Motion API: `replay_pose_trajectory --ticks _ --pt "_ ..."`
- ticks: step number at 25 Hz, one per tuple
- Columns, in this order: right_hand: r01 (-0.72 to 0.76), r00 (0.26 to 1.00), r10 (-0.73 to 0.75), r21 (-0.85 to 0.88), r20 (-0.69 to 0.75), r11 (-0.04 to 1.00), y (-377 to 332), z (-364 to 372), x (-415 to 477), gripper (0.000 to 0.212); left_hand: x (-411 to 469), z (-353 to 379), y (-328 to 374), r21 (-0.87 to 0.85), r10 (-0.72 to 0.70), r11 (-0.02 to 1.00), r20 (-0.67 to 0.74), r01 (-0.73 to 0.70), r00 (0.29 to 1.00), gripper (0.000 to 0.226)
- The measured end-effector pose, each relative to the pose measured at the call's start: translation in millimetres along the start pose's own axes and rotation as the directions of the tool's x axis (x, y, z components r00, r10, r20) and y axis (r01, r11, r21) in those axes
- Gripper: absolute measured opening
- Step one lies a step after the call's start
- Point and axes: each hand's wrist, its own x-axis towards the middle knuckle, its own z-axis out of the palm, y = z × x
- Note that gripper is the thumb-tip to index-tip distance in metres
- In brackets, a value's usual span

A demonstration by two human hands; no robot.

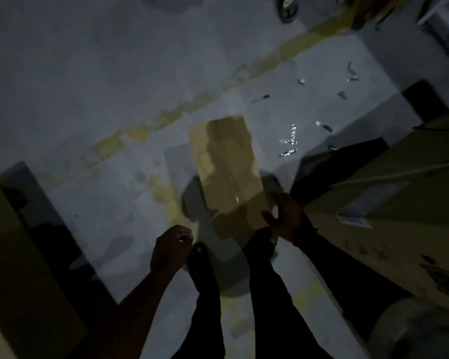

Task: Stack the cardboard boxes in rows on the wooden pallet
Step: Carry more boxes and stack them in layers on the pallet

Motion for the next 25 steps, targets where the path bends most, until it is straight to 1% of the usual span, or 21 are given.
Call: replay_pose_trajectory --ticks 2,5,7,10,11,13,15,17,18,21,23,25 --pt "-0.026 0.998 0.029 -0.048 0.059 0.999 21 15 56 0.073 38 23 0 -0.009 -0.014 1.000 -0.001 0.014 1.000 0.017" --pt "0.067 0.996 -0.057 -0.153 0.068 0.986 52 50 140 0.070 106 60 1 -0.040 -0.032 0.999 -0.021 0.031 0.999 0.025" --pt "0.112 0.992 -0.098 -0.209 0.076 0.972 67 76 186 0.077 153 86 4 -0.012 -0.014 1.000 -0.046 0.013 0.999 0.034" --pt "0.188 0.982 -0.175 -0.251 0.074 0.950 78 112 235 0.092 213 121 12 0.055 0.026 0.998 -0.070 -0.022 0.997 0.061" --pt "0.228 0.974 -0.216 -0.236 0.074 0.945 75 118 244 0.095 227 131 15 0.016 0.014 1.000 -0.065 -0.013 0.998 0.068" --pt "0.312 0.950 -0.304 -0.190 0.070 0.931 67 126 257 0.098 249 146 19 -0.179 -0.027 0.984 -0.004 0.026 1.000 0.077" --pt "0.337 0.941 -0.330 -0.172 0.069 0.926 61 125 260 0.101 267 155 18 -0.360 -0.034 0.932 0.016 0.038 0.999 0.077" --pt "0.339 0.941 -0.334 -0.156 0.057 0.928 60 124 256 0.105 267 152 22 -0.490 -0.077 0.868 0.012 0.073 0.997 0.076" --pt "0.344 0.939 -0.338 -0.158 0.061 0.926 60 122 252 0.105 260 147 26 -0.515 -0.077 0.854 0.006 0.070 0.997 0.075" --pt "0.369 0.927 -0.375 -0.246 0.025 0.896 42 101 228 0.099 215 122 42 -0.510 -0.102 0.857 -0.040 0.067 0.994 0.075" --pt "0.437 0.888 -0.460 -0.278 -0.018 0.855 19 81 205 0.091 174 101 53 -0.534 -0.147 0.843 -0.114 0.064 0.983 0.074" --pt "0.481 0.864 -0.504 -0.288 -0.005 0.828 -15 53 169 0.083 126 73 61 -0.559 -0.218 0.825 -0.184 0.081 0.958 0.082"
